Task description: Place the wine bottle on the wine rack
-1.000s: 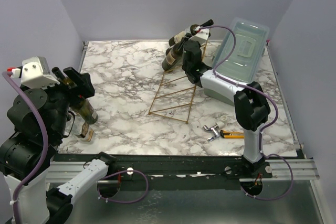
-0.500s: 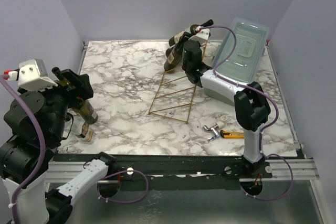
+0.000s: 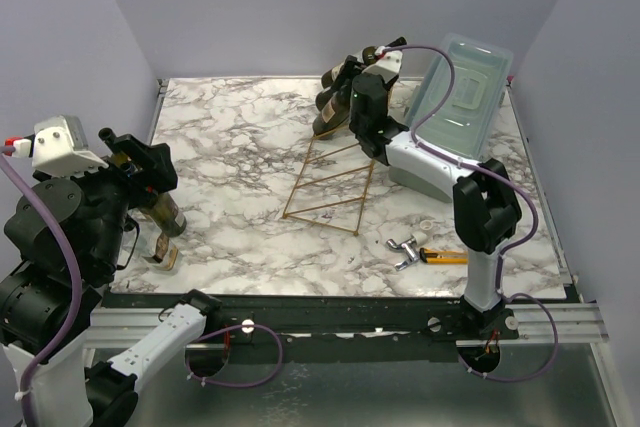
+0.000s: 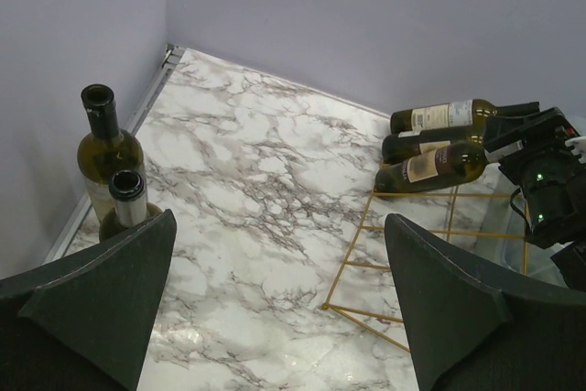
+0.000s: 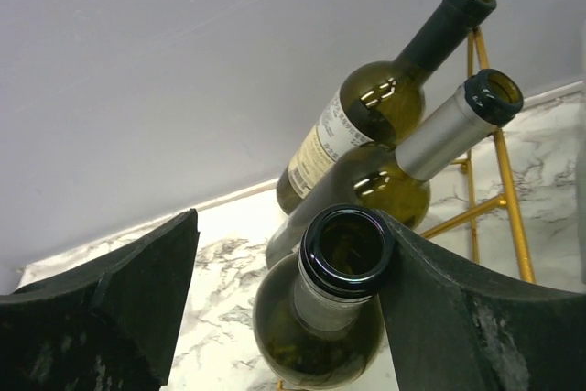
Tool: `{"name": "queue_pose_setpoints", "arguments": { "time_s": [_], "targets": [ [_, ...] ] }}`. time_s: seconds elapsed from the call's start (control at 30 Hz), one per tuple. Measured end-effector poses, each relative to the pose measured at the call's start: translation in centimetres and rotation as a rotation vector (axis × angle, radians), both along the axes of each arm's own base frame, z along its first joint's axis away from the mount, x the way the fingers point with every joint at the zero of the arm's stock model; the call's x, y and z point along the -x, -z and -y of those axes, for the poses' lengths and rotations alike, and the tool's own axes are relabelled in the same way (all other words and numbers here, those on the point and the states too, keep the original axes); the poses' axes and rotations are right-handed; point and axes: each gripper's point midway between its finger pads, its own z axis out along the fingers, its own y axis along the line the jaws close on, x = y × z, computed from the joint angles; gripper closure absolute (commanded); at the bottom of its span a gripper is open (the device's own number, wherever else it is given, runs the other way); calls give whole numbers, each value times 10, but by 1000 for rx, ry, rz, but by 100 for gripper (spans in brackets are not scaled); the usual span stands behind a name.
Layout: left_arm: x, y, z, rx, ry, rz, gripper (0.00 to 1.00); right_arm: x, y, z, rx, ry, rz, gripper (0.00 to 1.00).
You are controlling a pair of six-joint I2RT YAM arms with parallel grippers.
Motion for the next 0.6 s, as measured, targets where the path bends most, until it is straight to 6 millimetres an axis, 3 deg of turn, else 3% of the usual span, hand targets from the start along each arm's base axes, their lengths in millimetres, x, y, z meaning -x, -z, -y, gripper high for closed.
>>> {"name": "queue_pose_setpoints", "arguments": {
  "time_s": [0.3, 0.6],
  "targets": [
    [1, 0, 1, 8, 5, 2, 3, 3, 9, 10, 58, 38, -48, 9],
    [1, 0, 2, 19, 9, 4, 3, 1, 4, 23, 98, 82, -92, 8]
  ]
}}
